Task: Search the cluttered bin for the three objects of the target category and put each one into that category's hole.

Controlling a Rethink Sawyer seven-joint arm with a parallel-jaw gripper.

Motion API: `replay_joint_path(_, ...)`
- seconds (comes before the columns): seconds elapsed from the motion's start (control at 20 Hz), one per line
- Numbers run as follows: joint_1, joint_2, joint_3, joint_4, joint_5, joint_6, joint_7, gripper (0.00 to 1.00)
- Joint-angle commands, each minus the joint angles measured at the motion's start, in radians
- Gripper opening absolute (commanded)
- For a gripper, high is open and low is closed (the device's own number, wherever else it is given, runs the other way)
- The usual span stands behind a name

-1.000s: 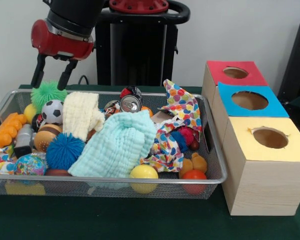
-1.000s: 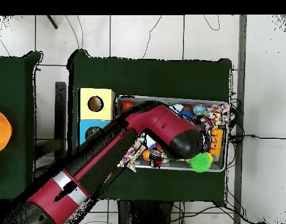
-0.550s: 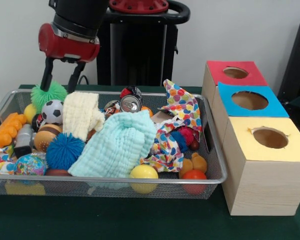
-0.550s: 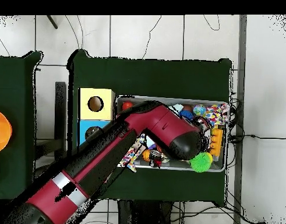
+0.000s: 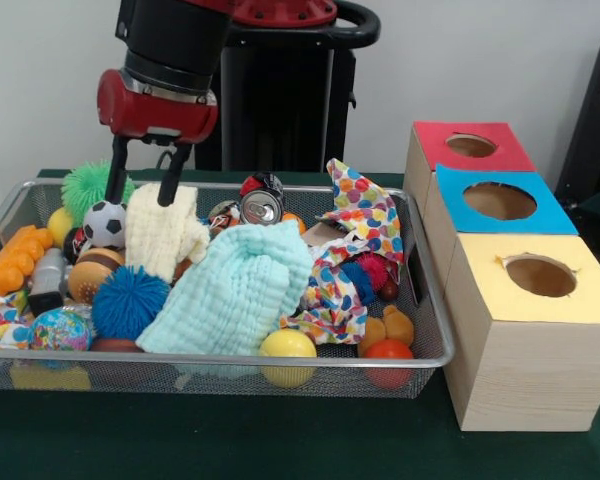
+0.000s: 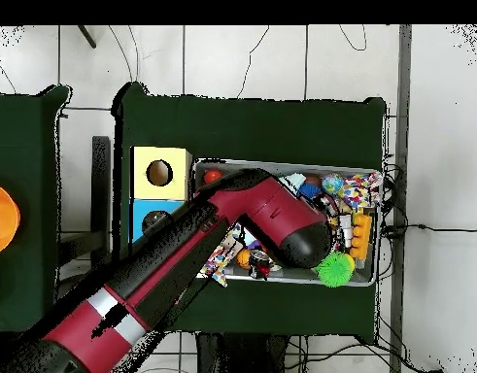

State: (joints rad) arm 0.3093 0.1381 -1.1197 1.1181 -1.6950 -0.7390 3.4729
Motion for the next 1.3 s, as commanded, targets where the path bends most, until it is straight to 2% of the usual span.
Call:
replay_joint_path(0.05,-0.007,0.055,0.18,-0.02,0.106,0.009,0.213,1.0)
replay_joint_path(0.35,-0.012,0.054,0.183,-0.005,0.172,0.15,0.023,1.0)
replay_joint_path(0.6,-0.029,0.041,0.227,-0.007,0.212,0.19,-0.071,1.0)
replay_joint_path(0.8,-0.041,0.066,0.253,-0.027,0.188,0.152,-0.035,1.0)
replay_joint_path(1.0,-0.059,0.056,0.297,-0.03,0.192,0.144,-0.065,1.0)
replay_joint_path(1.3,-0.074,0.053,0.342,-0.043,0.163,0.092,-0.025,1.0)
